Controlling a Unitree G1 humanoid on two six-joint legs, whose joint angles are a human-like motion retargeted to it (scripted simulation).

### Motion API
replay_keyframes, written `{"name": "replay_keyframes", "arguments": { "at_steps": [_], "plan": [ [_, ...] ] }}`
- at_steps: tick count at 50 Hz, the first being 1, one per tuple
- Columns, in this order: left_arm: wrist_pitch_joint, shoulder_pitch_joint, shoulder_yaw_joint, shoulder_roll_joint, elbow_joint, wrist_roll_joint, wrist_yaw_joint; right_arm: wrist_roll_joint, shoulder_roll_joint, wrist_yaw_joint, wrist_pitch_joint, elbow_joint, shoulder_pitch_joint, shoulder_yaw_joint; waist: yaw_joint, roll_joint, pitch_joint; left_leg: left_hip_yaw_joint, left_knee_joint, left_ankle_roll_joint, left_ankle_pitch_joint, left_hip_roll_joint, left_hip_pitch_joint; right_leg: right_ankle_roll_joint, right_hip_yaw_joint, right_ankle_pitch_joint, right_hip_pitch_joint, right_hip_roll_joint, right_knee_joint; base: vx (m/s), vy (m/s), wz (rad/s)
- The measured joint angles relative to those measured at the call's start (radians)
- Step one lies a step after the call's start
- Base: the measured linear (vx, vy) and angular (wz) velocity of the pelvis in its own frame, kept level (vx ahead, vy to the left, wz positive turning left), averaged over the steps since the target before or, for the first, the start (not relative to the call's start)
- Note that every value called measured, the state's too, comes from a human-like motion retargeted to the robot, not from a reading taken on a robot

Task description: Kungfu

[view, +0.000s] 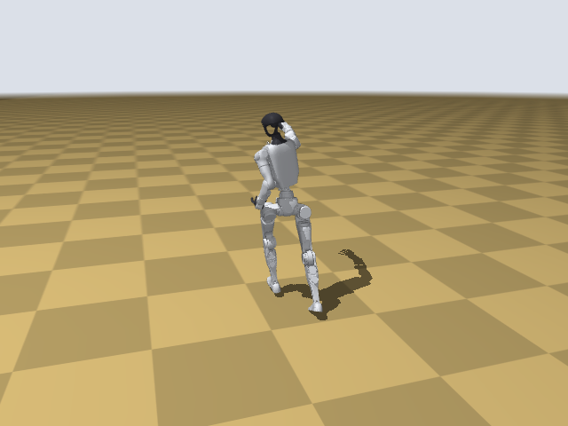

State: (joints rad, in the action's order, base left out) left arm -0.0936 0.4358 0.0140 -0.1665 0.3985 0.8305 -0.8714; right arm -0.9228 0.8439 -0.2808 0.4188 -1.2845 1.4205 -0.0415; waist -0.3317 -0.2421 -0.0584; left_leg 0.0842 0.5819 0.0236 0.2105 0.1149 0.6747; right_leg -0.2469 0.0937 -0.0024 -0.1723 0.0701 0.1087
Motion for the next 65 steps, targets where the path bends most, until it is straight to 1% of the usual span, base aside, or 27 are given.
{"name": "replay_keyframes", "arguments": {
  "at_steps": [2,5,8,10,12,14,16,18,20,23,25,27,30,35,38,42,47,52,53,55,57,58,59,60,62,63,65],
  "plan": [
    [-0.017,-0.018,0.006,-0.006,0.000,0.006,-0.007,-0.009,-0.023,-0.098,0.113,0.041,-0.027,0.043,0.019,0.026,0.012,-0.015,-0.024,-0.003,-0.022,0.000,-0.010,-0.002,0.012,0.017,-0.002,-0.018,-0.005,-0.17,-0.03,0.35],
    [-0.020,-0.034,0.001,-0.049,-0.003,0.016,0.001,-0.035,-0.042,-0.263,0.153,0.035,-0.054,0.057,0.049,0.032,0.009,0.017,-0.054,0.020,0.000,-0.006,-0.030,-0.012,0.009,0.050,0.000,-0.017,-0.015,-0.01,0.00,0.07],
    [-0.005,-0.064,-0.025,-0.104,-0.006,-0.025,0.012,-0.002,-0.051,-0.220,0.139,0.022,-0.069,0.049,0.055,0.025,-0.011,0.071,-0.072,0.053,0.045,-0.023,-0.049,-0.008,0.030,0.085,0.002,0.002,-0.023,0.19,-0.04,-0.28],
    [0.022,-0.106,-0.055,-0.138,0.007,-0.077,0.039,0.062,-0.061,-0.179,0.148,0.032,-0.079,0.050,0.049,0.026,-0.019,0.085,-0.090,0.039,0.027,-0.030,-0.067,-0.010,0.036,0.119,0.002,0.013,-0.020,0.18,-0.02,-0.61],
    [0.073,-0.173,-0.092,-0.173,0.047,-0.159,0.077,0.145,-0.084,-0.157,0.177,0.055,-0.093,0.061,0.039,0.036,-0.023,0.089,-0.110,-0.008,0.013,-0.058,-0.096,-0.015,0.035,0.183,0.009,0.006,0.001,0.20,-0.09,-0.83],
    [0.141,-0.262,-0.124,-0.214,0.117,-0.270,0.126,0.235,-0.120,-0.134,0.225,0.087,-0.117,0.075,0.038,0.061,-0.030,0.082,-0.124,-0.058,0.012,-0.111,-0.126,-0.015,0.023,0.278,0.036,-0.037,0.048,0.20,-0.20,-0.84],
    [0.238,-0.374,-0.140,-0.248,0.225,-0.410,0.197,0.326,-0.158,-0.094,0.287,0.122,-0.142,0.077,0.060,0.104,-0.040,0.062,-0.160,-0.098,0.008,-0.161,-0.170,-0.015,0.034,0.360,0.076,-0.090,0.128,0.20,-0.10,-0.47],
    [0.332,-0.494,-0.134,-0.271,0.346,-0.558,0.278,0.410,-0.195,-0.042,0.334,0.151,-0.163,0.063,0.097,0.160,-0.052,0.043,-0.227,-0.119,0.003,-0.171,-0.239,-0.015,0.039,0.392,0.113,-0.117,0.227,0.32,0.24,0.05],
    [0.408,-0.627,-0.106,-0.291,0.471,-0.698,0.355,0.507,-0.230,0.032,0.363,0.184,-0.184,0.044,0.134,0.204,-0.050,0.032,-0.304,-0.131,-0.005,-0.156,-0.324,-0.015,0.031,0.287,0.152,-0.126,0.333,0.34,0.32,0.42],
    [0.452,-0.828,-0.071,-0.291,0.639,-0.847,0.436,0.682,-0.294,0.178,0.418,0.255,-0.233,0.040,0.195,0.234,-0.047,-0.002,-0.381,-0.152,-0.014,-0.127,-0.420,-0.007,0.025,0.161,0.219,-0.149,0.393,0.37,0.11,0.73],
    [0.499,-0.954,-0.066,-0.255,0.735,-0.914,0.497,0.854,-0.336,0.315,0.433,0.319,-0.260,0.031,0.233,0.243,-0.046,-0.024,-0.417,-0.172,-0.016,-0.115,-0.468,0.018,0.026,0.102,0.269,-0.165,0.383,0.35,-0.01,0.76],
    [0.561,-1.049,-0.085,-0.213,0.773,-0.914,0.551,1.041,-0.384,0.456,0.400,0.399,-0.278,0.011,0.277,0.249,-0.044,-0.044,-0.440,-0.193,-0.014,-0.098,-0.508,0.055,0.024,0.062,0.319,-0.162,0.332,0.38,-0.02,0.72],
    [0.662,-1.176,-0.120,-0.138,0.780,-0.878,0.623,1.291,-0.451,0.599,0.340,0.533,-0.291,-0.042,0.348,0.252,-0.051,-0.057,-0.464,-0.206,-0.010,-0.068,-0.563,0.123,0.027,0.033,0.394,-0.138,0.225,0.41,-0.01,0.75],
    [0.736,-1.359,-0.065,-0.015,0.655,-0.738,0.649,1.518,-0.514,0.662,0.325,0.774,-0.307,-0.102,0.428,0.252,-0.039,-0.091,-0.488,-0.201,0.001,-0.025,-0.657,0.208,0.020,0.095,0.498,-0.114,0.035,0.38,-0.10,0.79],
    [0.755,-1.461,-0.015,0.046,0.529,-0.634,0.622,1.574,-0.513,0.685,0.345,0.923,-0.311,-0.137,0.450,0.255,-0.018,-0.115,-0.495,-0.203,0.009,-0.011,-0.709,0.198,0.058,0.137,0.551,-0.102,-0.046,0.27,-0.14,0.64],
    [0.768,-1.556,0.050,0.077,0.358,-0.511,0.578,1.601,-0.491,0.696,0.367,1.079,-0.316,-0.174,0.476,0.271,-0.021,-0.145,-0.487,-0.194,0.024,-0.005,-0.747,0.227,0.091,0.134,0.639,-0.099,-0.079,0.39,-0.27,0.57],
    [0.774,-1.609,0.083,0.112,0.222,-0.430,0.538,1.623,-0.468,0.692,0.379,1.164,-0.320,-0.187,0.532,0.279,-0.030,-0.190,-0.457,-0.162,0.036,0.004,-0.788,0.265,0.079,0.148,0.719,-0.083,-0.046,0.45,-0.42,0.80],
    [0.829,-1.619,0.103,0.146,0.184,-0.400,0.569,1.644,-0.455,0.700,0.372,1.174,-0.327,-0.186,0.573,0.294,-0.052,-0.232,-0.423,-0.100,0.013,-0.004,-0.842,0.332,0.094,0.041,0.725,-0.077,-0.077,0.48,-0.52,0.68],
    [0.837,-1.618,0.107,0.147,0.181,-0.400,0.576,1.648,-0.455,0.697,0.372,1.174,-0.326,-0.184,0.574,0.296,-0.059,-0.237,-0.416,-0.091,0.001,-0.003,-0.853,0.341,0.110,0.010,0.721,-0.077,-0.076,0.67,-0.81,0.26],
    [0.841,-1.611,0.111,0.151,0.177,-0.401,0.580,1.655,-0.457,0.693,0.369,1.174,-0.326,-0.180,0.571,0.306,-0.073,-0.240,-0.400,-0.089,-0.046,-0.010,-0.878,0.412,0.141,-0.004,0.704,-0.084,-0.048,0.60,-0.68,0.17],
    [0.836,-1.594,0.105,0.156,0.181,-0.394,0.577,1.658,-0.459,0.694,0.358,1.170,-0.331,-0.177,0.587,0.304,-0.087,-0.236,-0.372,-0.120,-0.149,-0.012,-0.911,0.432,0.153,0.133,0.670,-0.084,-0.017,0.69,-0.72,0.51],
    [0.831,-1.579,0.098,0.156,0.187,-0.393,0.573,1.659,-0.461,0.698,0.350,1.169,-0.340,-0.172,0.602,0.297,-0.101,-0.222,-0.348,-0.152,-0.229,-0.012,-0.920,0.402,0.143,0.235,0.657,-0.073,-0.021,0.79,-0.81,0.51],
    [0.826,-1.553,0.091,0.152,0.197,-0.397,0.565,1.659,-0.472,0.707,0.342,1.167,-0.360,-0.164,0.608,0.295,-0.121,-0.187,-0.308,-0.201,-0.335,-0.020,-0.913,0.393,0.076,0.245,0.667,-0.085,-0.001,0.77,-0.75,0.23],
    [0.820,-1.520,0.085,0.146,0.208,-0.403,0.556,1.658,-0.486,0.718,0.333,1.165,-0.386,-0.154,0.608,0.296,-0.146,-0.143,-0.259,-0.260,-0.454,-0.032,-0.897,0.396,-0.021,0.209,0.689,-0.108,0.031,0.62,-0.45,-0.01],
    [0.799,-1.458,0.064,0.125,0.247,-0.445,0.540,1.658,-0.510,0.744,0.312,1.165,-0.453,-0.128,0.626,0.252,-0.113,-0.063,-0.065,-0.285,-0.633,0.035,-0.825,0.347,-0.097,0.132,0.690,-0.041,0.140,0.39,-0.19,-0.18],
    [0.786,-1.430,0.057,0.109,0.281,-0.471,0.533,1.660,-0.517,0.742,0.299,1.156,-0.484,-0.124,0.621,0.221,-0.091,-0.041,0.043,-0.285,-0.702,0.067,-0.785,0.353,-0.083,0.101,0.659,-0.008,0.164,0.28,-0.36,-0.63],
    [0.734,-1.343,0.034,0.068,0.371,-0.531,0.489,1.653,-0.538,0.748,0.276,1.123,-0.567,-0.116,0.595,0.179,-0.065,-0.107,0.237,-0.284,-0.717,0.124,-0.695,0.393,-0.024,0.051,0.549,-0.019,0.165,0.44,-0.71,-0.92]
  ]
}}
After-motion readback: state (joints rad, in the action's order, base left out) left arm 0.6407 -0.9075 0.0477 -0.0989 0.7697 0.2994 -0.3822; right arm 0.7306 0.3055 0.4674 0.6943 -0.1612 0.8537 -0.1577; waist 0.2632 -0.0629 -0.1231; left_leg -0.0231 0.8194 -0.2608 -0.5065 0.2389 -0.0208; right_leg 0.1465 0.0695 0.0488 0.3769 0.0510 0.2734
